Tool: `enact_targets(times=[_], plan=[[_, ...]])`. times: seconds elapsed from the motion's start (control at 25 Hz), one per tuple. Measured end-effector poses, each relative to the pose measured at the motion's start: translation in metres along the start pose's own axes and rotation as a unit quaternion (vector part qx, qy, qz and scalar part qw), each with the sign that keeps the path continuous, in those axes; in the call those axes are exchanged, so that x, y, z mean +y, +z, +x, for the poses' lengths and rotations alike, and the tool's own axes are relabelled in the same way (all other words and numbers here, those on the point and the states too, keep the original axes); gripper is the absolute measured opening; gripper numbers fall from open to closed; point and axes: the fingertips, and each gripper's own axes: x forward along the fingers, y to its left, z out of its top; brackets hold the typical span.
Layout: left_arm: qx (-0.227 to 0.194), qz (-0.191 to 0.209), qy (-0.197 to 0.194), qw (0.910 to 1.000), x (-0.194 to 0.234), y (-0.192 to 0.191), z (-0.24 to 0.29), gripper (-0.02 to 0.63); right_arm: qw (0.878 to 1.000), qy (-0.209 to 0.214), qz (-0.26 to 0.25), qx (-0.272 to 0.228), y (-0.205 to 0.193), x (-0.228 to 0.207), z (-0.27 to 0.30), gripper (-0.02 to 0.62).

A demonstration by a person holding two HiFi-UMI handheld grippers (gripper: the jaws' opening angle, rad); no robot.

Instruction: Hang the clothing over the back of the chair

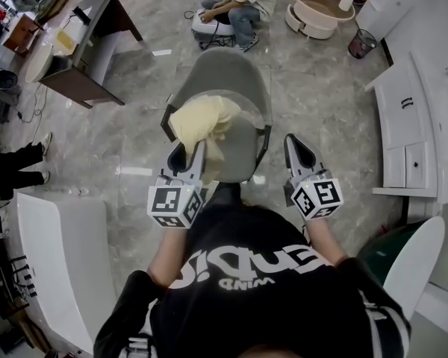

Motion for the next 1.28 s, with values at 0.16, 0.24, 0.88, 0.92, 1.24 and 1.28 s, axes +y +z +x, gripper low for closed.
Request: enact_targets(times=[0.16,0.24,0.88,0.92,1.24,1.28], plan=[[0.004,-0.003,-0.008,1.0,0.009,0.003,0.026,0.133,1.0,-0.005,0.002,0.004,0.0,-0.011,0.022,0.015],[0.006,-0.002,-0.011,0.9999,0.015,0.005,0.038,0.133,1.0,-0.005,0.003,0.005,0.001,-0.013,0.033,0.015],[0.009,0.005,-0.036,0.9993,0.056,0.031,0.125,0.133,1.0,-0.017,0.012,0.004,0.011,-0.032,0.11,0.015],[0.008,0.006,-0.039,0.9992,0.057,0.033,0.13,0.133,1.0,-0.018,0.013,0.004,0.011,-0.033,0.113,0.015],[-0.003,0.019,-0.06,0.998,0.066,0.063,0.177,0.133,0.999,-0.023,0.018,0.012,0.01,-0.036,0.139,0.015],[-0.007,0.021,-0.063,0.9978,0.066,0.069,0.183,0.133,0.999,-0.023,0.019,0.012,0.011,-0.037,0.142,0.015]])
